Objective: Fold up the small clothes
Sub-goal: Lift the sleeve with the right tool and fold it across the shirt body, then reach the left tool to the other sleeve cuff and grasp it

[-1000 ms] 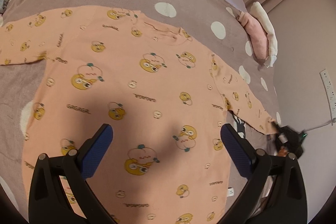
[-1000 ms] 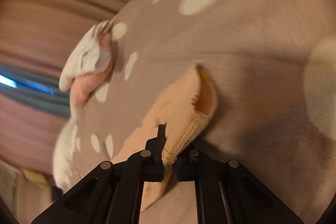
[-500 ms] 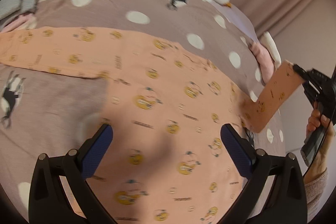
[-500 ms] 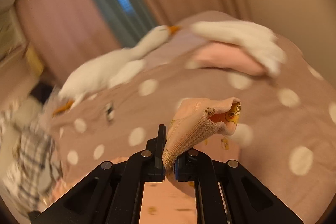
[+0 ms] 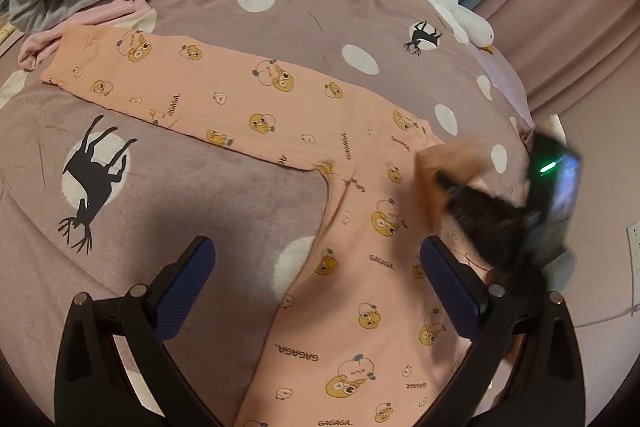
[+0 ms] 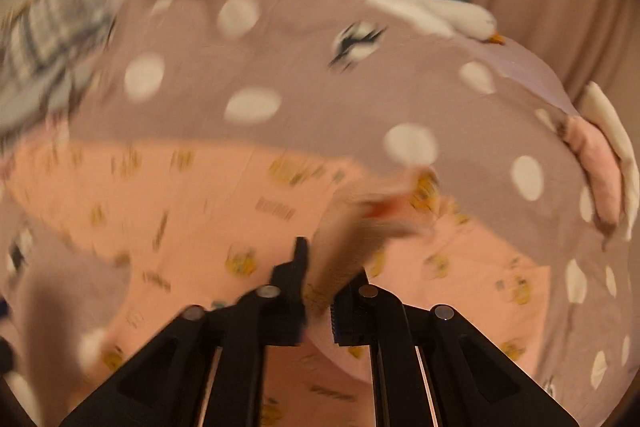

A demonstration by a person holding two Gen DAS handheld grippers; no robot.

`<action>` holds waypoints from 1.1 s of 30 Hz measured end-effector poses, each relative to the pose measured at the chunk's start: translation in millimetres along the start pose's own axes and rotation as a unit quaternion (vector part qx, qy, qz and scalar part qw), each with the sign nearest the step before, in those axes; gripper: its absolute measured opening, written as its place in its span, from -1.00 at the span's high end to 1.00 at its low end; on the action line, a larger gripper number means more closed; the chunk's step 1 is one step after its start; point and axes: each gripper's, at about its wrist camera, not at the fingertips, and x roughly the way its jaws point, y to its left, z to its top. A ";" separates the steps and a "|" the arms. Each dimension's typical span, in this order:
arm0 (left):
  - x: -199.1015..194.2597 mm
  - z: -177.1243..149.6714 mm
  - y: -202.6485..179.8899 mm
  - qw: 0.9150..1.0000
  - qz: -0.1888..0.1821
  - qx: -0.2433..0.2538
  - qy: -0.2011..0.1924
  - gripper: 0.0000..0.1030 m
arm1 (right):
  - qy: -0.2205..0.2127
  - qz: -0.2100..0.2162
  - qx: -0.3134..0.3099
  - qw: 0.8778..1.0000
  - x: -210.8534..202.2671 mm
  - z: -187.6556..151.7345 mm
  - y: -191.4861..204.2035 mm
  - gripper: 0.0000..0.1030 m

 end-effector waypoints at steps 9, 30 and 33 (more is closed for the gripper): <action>7.4 13.7 -7.5 1.000 -0.014 0.005 -0.009 -0.99 | -0.012 0.116 -0.015 0.993 -34.7 -27.5 -6.6 -0.01; 133.8 35.7 -123.0 0.985 -0.129 0.079 0.081 -0.21 | -0.036 0.173 0.309 0.935 -83.1 -175.2 -175.9 -0.16; 154.5 31.4 -110.0 0.991 -0.074 0.077 0.087 -0.08 | -0.032 0.166 0.309 0.936 -85.2 -185.6 -182.1 -0.16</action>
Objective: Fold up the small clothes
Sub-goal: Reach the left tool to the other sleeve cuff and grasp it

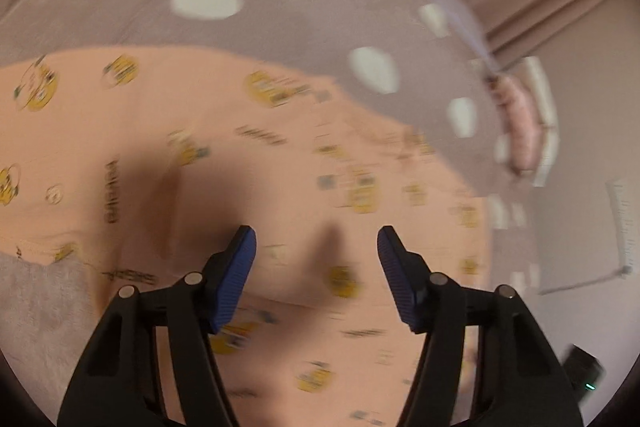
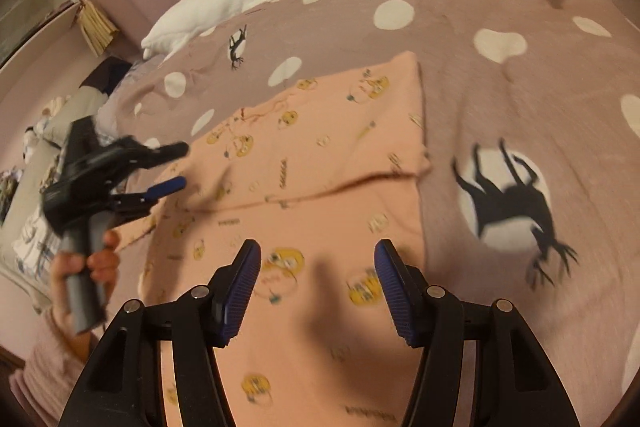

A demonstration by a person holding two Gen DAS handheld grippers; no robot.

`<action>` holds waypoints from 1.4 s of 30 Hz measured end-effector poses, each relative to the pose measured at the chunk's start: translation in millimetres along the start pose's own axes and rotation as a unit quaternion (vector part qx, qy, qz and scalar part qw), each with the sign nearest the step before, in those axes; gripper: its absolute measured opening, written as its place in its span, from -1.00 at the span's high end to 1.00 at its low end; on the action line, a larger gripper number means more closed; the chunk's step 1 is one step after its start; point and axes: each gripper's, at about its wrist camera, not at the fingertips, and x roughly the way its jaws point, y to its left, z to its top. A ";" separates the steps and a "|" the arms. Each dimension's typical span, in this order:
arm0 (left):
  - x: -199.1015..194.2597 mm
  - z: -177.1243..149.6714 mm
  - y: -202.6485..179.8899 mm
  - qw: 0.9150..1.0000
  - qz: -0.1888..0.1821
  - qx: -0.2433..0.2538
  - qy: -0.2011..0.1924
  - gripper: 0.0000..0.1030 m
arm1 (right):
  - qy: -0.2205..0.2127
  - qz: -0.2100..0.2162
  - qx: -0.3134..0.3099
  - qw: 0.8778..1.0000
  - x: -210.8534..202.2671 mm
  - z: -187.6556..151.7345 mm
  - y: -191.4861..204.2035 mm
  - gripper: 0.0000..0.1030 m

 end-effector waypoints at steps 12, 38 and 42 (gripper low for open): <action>-53.5 -20.7 24.5 0.999 -0.014 -0.001 -0.041 -0.45 | 0.004 -0.002 0.015 1.000 -10.5 -24.9 4.4 -0.16; -204.6 -33.4 321.1 0.905 -0.077 -0.352 -0.225 -0.55 | 0.032 -0.001 -0.022 0.999 7.0 -32.5 58.5 -0.16; -202.6 -17.9 330.6 0.904 -0.057 -0.356 -0.230 -0.54 | 0.036 -0.010 -0.028 0.999 9.9 -33.0 60.7 -0.16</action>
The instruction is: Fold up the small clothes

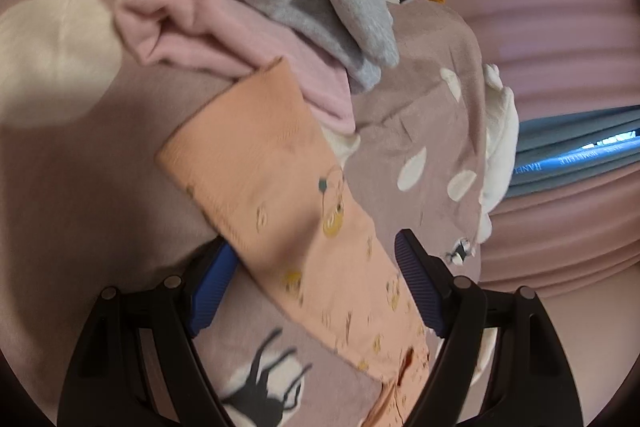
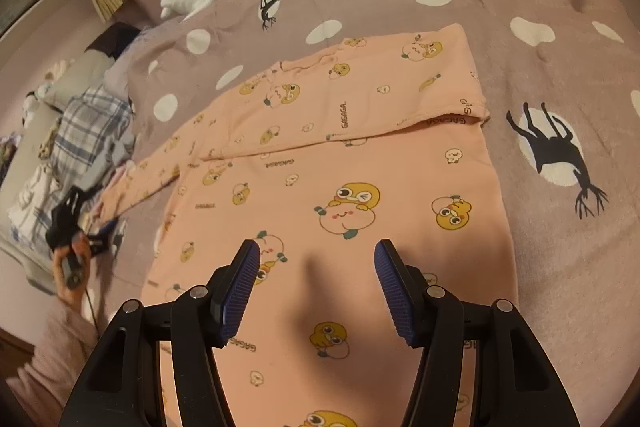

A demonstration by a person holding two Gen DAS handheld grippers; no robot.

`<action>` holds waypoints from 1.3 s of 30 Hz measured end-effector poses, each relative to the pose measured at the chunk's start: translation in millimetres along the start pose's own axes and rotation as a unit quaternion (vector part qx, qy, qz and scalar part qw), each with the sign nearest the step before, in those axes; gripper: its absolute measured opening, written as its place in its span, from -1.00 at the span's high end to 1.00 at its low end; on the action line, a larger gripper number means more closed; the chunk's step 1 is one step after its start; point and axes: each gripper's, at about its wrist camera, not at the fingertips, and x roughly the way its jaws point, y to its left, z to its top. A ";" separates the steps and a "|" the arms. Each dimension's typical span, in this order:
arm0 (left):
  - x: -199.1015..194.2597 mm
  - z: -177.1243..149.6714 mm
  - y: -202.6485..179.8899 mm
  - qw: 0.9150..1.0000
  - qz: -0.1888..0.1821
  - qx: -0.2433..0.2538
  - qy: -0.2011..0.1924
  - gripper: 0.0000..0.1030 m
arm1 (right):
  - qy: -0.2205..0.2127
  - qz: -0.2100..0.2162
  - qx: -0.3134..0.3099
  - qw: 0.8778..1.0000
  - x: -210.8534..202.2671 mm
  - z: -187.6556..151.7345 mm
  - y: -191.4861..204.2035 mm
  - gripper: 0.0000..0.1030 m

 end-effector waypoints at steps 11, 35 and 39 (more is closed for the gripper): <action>13.4 9.1 -11.8 0.992 0.121 0.033 -0.022 0.87 | 0.012 -0.006 -0.010 1.000 8.8 -2.4 4.6 -0.16; 32.1 -205.9 -244.6 0.922 -0.017 0.379 0.079 0.88 | -0.025 0.020 0.045 0.998 -26.2 -15.8 -36.6 -0.16; 45.9 -237.8 -243.5 0.913 -0.016 0.394 0.109 0.77 | -0.024 0.014 0.045 0.999 -30.5 -17.0 -43.4 -0.16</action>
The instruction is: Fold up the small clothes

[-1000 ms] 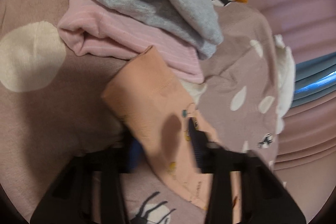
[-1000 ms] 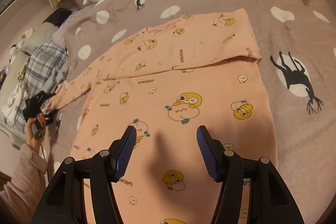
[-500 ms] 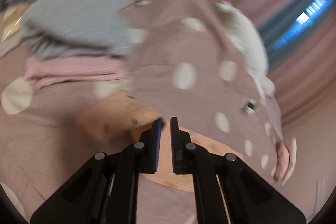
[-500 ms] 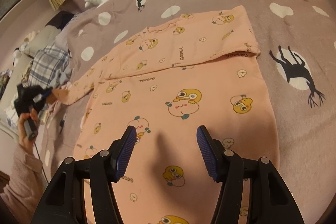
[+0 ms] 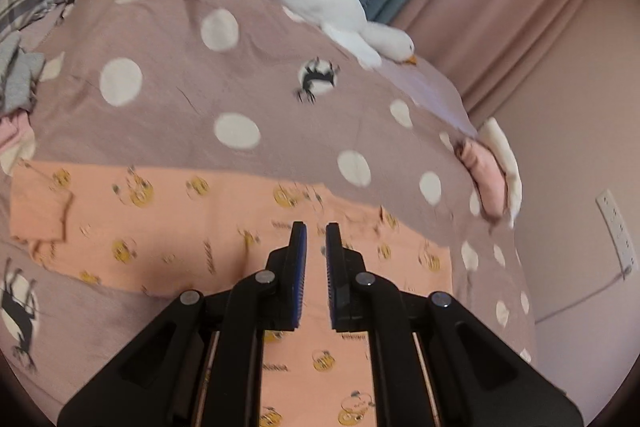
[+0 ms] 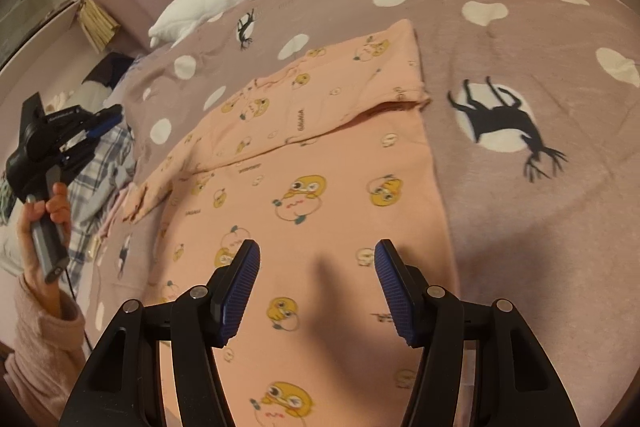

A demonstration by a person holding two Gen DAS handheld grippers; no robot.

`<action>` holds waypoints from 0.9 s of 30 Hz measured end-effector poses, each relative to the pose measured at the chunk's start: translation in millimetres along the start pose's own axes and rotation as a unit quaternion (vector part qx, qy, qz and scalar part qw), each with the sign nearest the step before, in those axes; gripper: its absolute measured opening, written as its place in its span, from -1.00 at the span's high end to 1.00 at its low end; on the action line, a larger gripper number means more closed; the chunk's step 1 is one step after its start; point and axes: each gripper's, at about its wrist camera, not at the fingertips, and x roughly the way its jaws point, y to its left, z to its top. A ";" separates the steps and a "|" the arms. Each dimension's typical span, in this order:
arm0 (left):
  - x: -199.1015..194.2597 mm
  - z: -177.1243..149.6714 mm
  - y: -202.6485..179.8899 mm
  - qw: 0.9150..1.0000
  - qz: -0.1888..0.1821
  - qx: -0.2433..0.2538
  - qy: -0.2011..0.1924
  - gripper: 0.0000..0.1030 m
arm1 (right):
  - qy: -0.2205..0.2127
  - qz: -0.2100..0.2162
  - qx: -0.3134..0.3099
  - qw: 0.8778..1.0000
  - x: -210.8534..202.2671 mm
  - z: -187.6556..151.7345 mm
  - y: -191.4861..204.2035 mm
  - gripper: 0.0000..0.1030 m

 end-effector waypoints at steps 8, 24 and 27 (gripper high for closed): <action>-29.2 -25.6 76.6 0.997 0.033 -0.074 -0.005 0.09 | 0.042 0.072 -0.021 0.996 26.0 10.6 34.9 -0.19; -143.0 -98.2 221.3 0.970 0.093 -0.217 -0.057 -0.14 | 0.116 0.126 -0.377 0.910 215.8 24.5 352.8 -0.20; -148.2 -103.3 223.5 0.972 0.094 -0.211 -0.055 -0.14 | 0.121 0.122 -0.419 0.891 240.4 15.8 391.9 -0.20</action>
